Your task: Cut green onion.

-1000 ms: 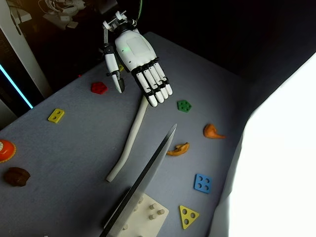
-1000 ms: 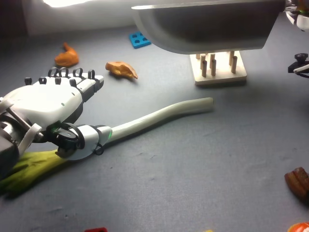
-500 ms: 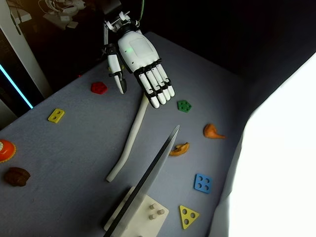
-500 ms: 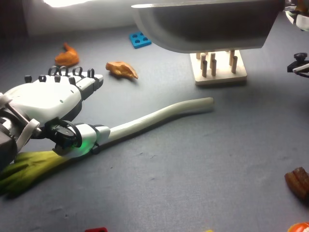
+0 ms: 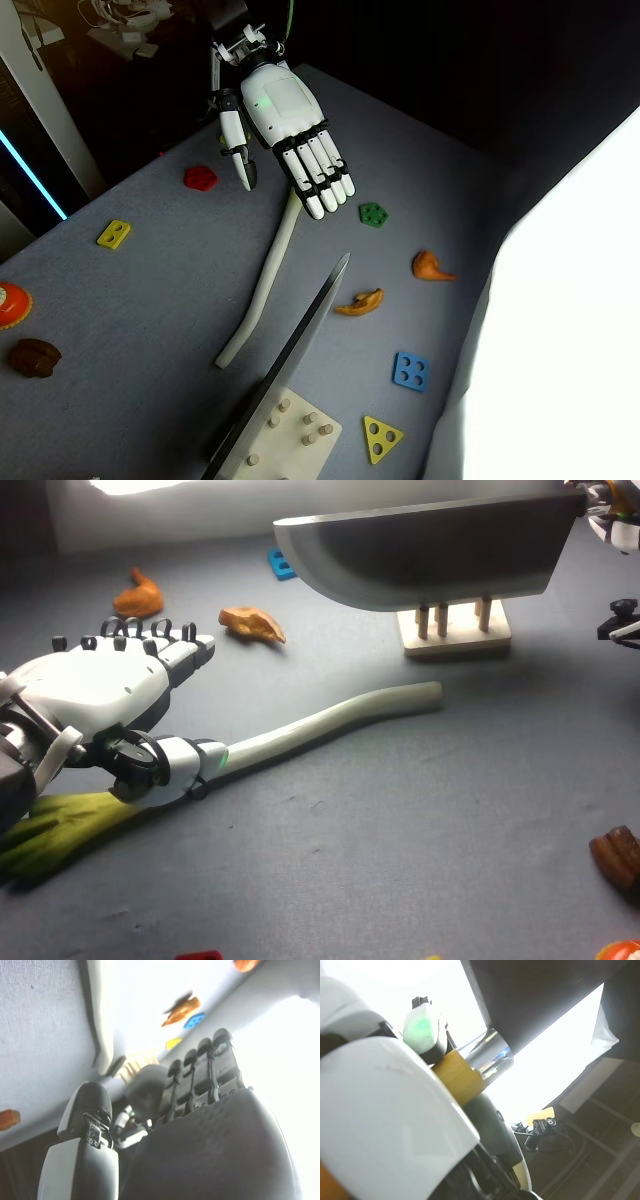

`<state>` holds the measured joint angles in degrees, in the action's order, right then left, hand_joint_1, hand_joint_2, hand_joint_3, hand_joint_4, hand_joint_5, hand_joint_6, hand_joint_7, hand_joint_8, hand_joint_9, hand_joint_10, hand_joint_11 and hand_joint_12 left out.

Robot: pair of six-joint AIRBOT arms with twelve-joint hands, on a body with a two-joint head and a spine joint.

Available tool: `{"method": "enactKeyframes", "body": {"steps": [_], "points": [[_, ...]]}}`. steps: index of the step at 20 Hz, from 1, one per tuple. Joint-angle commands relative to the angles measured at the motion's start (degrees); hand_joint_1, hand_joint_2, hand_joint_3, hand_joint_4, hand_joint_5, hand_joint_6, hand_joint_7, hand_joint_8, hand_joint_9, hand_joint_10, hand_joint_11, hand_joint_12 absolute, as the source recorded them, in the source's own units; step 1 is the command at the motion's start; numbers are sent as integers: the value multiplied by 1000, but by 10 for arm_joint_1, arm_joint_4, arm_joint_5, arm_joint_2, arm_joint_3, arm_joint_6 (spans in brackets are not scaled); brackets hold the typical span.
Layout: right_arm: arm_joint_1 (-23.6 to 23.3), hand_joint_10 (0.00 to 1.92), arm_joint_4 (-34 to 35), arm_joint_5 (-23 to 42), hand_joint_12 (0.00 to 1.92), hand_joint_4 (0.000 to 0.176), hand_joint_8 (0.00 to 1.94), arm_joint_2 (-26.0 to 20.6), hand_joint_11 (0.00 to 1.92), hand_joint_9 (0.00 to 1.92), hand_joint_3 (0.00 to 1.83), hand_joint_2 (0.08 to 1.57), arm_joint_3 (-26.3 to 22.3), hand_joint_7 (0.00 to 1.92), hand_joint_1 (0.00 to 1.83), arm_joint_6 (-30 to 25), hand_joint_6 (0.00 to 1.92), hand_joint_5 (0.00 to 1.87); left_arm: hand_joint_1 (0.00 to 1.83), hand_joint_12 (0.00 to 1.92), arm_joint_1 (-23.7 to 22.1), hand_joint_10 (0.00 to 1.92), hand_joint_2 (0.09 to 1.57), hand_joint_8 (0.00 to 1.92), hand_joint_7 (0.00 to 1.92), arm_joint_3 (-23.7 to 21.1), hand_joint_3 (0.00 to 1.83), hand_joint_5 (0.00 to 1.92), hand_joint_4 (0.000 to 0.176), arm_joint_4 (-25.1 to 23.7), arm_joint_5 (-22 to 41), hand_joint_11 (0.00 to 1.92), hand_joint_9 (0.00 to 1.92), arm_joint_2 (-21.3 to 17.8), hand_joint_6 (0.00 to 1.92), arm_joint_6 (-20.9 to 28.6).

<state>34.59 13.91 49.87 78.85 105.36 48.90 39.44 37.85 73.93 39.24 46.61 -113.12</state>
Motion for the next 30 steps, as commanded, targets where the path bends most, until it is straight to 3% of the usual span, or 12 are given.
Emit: {"method": "enactKeyframes", "body": {"steps": [1,15,27,30], "points": [[-1,1921,15,80,1921,176,1941,-5,1677,1649,285,1086,6,1545,1571,-7,1921,1382,394,0,-5,0,1364,0,0,3,3,0,0,-31,30,0,0,-2,0,-1],[3,1921,6,74,1921,176,1941,5,1672,1644,287,1089,6,1541,1564,13,1921,1387,378,0,-2,0,1371,0,0,4,3,0,0,-31,30,0,0,-2,0,-1],[20,1921,12,75,1921,176,1941,13,1548,1529,273,1053,13,1435,1588,13,1921,1289,401,0,0,0,1354,0,0,5,0,0,0,-31,28,0,0,-2,0,-3],[20,1921,12,79,1921,176,1941,13,1505,1489,456,950,13,1407,1601,13,1921,1217,412,7,0,1,1355,4,12,5,0,0,0,-31,28,15,3,-2,0,-3]]}}
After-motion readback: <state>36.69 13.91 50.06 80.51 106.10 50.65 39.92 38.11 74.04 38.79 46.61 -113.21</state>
